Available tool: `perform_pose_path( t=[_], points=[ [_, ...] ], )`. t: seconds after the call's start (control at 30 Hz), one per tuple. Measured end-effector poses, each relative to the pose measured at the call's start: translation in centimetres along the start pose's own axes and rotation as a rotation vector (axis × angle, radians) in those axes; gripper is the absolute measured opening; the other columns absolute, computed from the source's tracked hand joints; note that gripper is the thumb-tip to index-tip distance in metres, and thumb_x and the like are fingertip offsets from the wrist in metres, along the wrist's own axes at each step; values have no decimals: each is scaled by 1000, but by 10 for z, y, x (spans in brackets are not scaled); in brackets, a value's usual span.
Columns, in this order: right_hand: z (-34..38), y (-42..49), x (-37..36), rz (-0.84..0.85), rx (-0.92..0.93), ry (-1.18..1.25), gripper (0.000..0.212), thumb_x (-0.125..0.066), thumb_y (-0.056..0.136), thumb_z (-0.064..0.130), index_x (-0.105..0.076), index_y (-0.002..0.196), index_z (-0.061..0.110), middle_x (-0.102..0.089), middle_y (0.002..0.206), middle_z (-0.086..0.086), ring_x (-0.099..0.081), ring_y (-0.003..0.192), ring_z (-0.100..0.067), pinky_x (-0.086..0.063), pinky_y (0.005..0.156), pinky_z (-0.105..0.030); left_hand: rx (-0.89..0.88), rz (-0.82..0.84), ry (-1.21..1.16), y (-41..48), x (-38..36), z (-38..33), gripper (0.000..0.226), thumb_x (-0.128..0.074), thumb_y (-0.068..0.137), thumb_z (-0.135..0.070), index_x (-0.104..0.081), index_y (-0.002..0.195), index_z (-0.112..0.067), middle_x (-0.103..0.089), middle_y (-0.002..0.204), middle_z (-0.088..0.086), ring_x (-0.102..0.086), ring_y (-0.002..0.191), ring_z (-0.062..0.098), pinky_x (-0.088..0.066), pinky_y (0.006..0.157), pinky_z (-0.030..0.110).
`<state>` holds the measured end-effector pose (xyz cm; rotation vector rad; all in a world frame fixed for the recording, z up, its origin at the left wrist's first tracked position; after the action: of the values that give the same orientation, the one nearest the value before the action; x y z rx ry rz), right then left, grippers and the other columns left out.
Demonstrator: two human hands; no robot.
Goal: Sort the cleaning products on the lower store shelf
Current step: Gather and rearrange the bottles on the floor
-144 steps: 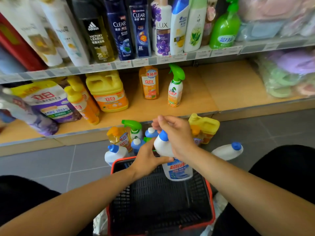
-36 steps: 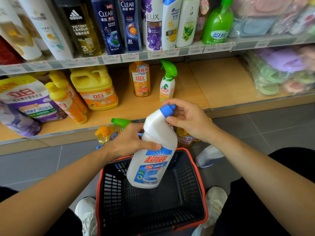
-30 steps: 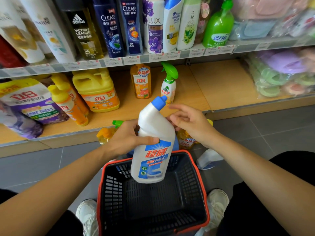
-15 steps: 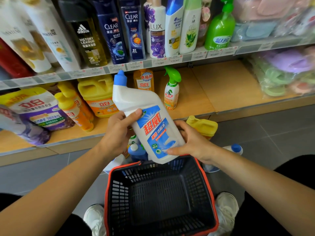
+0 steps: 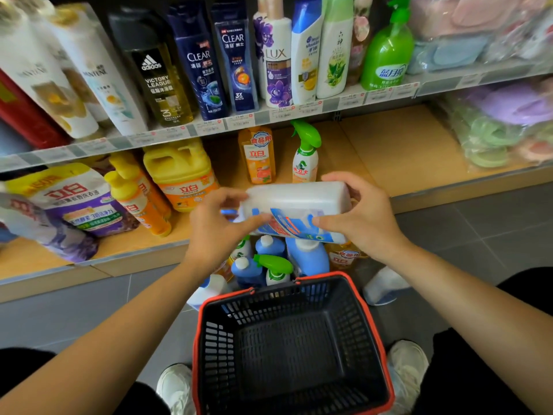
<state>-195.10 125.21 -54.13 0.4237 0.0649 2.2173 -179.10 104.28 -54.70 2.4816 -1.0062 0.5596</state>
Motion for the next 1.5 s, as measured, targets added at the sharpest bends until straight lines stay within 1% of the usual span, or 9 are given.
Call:
perform_pose_path(
  t=[0.13, 0.27, 0.4, 0.57, 0.73, 0.9, 1.07, 1.27, 1.5],
  points=[
    [19, -5, -21, 101, 74, -156, 63, -91, 60, 3, -66, 112, 28, -64, 108, 21, -57, 97, 15, -41, 79, -4, -380, 350, 263, -12, -41, -35, 103, -92, 58, -57, -53, 144, -16, -54, 143, 3, -49, 131, 19, -40, 108, 34],
    [31, -17, -44, 191, 130, -174, 64, -93, 60, 8, -65, 113, 31, -64, 113, 22, -56, 106, 14, -41, 89, -8, -340, 490, 286, -21, -57, -26, 96, -93, 61, -51, -52, 144, -24, -64, 134, -6, -60, 116, 13, -51, 94, 40],
    [45, -19, -54, 233, 257, -145, 66, -92, 69, 17, -64, 127, 28, -60, 132, 15, -53, 126, 1, -39, 104, -14, -289, 433, 175, -18, -42, -22, 83, -89, 61, -56, -60, 133, -25, -71, 114, -9, -67, 99, 16, -54, 79, 47],
    [54, -25, -64, 196, 461, -262, 59, -73, 90, 17, -52, 145, 11, -42, 157, -6, -35, 148, -19, -30, 121, -45, -156, 330, 73, -20, -35, -14, 76, -87, 59, -60, -64, 122, -23, -72, 101, -7, -68, 90, 20, -54, 74, 50],
    [54, -33, -67, 170, 649, -364, 49, -58, 101, 11, -43, 147, 4, -41, 156, -12, -32, 150, -25, -29, 121, -52, -139, 306, 53, -21, -32, -14, 76, -87, 61, -59, -64, 124, -23, -73, 103, -9, -69, 91, 16, -56, 73, 49],
    [55, -36, -48, 60, 723, -337, 36, -68, 92, -5, -64, 127, -3, -61, 137, -18, -57, 131, -31, -49, 106, -50, -69, 269, -20, -14, -23, -8, 76, -90, 60, -52, -65, 125, -21, -74, 106, -8, -71, 96, 14, -59, 79, 49],
    [53, -23, -28, -56, 500, -285, 36, -79, 84, 16, -73, 115, -1, -71, 120, -12, -65, 114, -28, -51, 97, -45, -95, 291, 0, -14, -25, -11, 80, -90, 60, -51, -63, 128, -20, -74, 109, -6, -71, 98, 19, -58, 81, 51],
    [18, -14, -52, 136, -95, 110, 67, -72, 77, 43, -56, 139, 22, -59, 136, 4, -55, 126, -9, -47, 103, -28, -204, 304, 133, -21, -33, -24, 81, -92, 62, -48, -62, 133, -25, -72, 112, -10, -68, 97, 15, -57, 76, 45],
    [-5, -5, -39, -8, -204, 349, 18, -69, 93, 12, -74, 111, 12, -75, 104, -5, -66, 96, -8, -51, 85, -25, -179, 323, 84, -23, -37, -18, 85, -90, 60, -50, -61, 135, -22, -72, 116, -8, -68, 103, 18, -56, 84, 47]
  ],
)
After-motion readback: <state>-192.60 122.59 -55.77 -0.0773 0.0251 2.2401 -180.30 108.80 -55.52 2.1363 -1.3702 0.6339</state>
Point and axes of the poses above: each hand's wrist, its own y-axis towards the middle knuckle, its own x-axis out of the back of the hand, z = x × y, the point moved 9 cm from there along y, towards the middle knuckle
